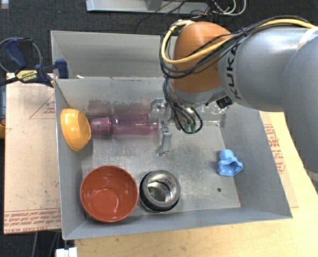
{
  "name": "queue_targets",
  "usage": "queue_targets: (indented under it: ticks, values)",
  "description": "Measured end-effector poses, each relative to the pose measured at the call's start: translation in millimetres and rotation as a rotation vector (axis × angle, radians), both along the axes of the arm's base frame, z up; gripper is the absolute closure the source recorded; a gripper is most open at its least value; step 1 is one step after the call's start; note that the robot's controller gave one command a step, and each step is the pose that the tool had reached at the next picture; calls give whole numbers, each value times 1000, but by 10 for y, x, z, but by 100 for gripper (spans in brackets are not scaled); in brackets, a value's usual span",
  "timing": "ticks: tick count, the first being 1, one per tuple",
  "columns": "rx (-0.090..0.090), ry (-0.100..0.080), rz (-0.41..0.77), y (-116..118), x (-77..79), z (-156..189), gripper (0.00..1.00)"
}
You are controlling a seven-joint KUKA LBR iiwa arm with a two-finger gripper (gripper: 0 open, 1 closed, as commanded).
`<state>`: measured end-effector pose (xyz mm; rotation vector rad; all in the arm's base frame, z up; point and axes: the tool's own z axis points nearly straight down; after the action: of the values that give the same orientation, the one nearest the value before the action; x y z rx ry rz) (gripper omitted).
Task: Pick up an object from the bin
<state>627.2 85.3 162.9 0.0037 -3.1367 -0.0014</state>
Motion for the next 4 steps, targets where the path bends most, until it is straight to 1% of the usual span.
queue_targets:
  ticks: [1,2,3,4]
  values:
    - [0,-7,-3,-7,13,52,0]
    - [2,-4,-175,426,279,-899,0]
    - [2,-17,-34,537,290,-128,0]
    - [1,0,-195,828,173,-637,0]
